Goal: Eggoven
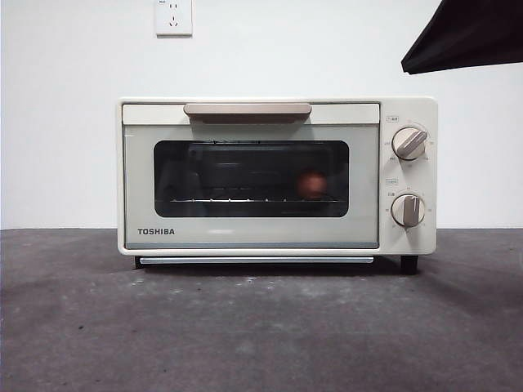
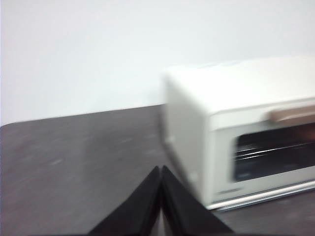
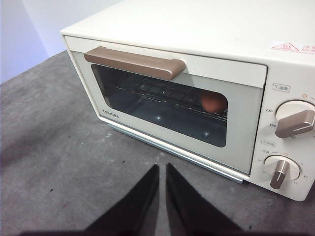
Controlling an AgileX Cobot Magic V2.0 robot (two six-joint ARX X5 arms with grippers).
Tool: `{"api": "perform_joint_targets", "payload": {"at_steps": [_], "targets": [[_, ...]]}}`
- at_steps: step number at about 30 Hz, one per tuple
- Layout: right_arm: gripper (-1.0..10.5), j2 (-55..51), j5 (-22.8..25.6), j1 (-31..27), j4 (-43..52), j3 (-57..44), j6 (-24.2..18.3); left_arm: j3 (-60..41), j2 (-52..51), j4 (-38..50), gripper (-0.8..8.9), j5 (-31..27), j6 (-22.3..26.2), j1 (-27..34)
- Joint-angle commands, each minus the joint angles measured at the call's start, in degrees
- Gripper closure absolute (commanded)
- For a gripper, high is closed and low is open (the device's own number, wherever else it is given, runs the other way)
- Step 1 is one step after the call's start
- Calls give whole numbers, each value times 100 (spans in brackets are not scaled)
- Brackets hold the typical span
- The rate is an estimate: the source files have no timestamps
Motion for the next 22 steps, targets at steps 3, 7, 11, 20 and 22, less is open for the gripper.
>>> {"api": "perform_joint_targets", "payload": {"at_steps": [3, 7, 11, 20, 22], "targets": [[942, 22, 24, 46, 61, 24, -50, -837, -844, 59, 806, -59, 168, 278], [942, 22, 24, 46, 61, 24, -50, -1362, -1449, 15, 806, -59, 168, 398], [942, 22, 22, 46, 61, 24, -52, -1657, -1539, 2, 806, -57, 179, 413], [942, 22, 24, 44, 68, 26, -50, -2120, -1541, -140, 806, -52, -11, 411], [942, 22, 24, 44, 68, 26, -52, -2120, -1541, -149, 806, -55, -9, 413]]}}
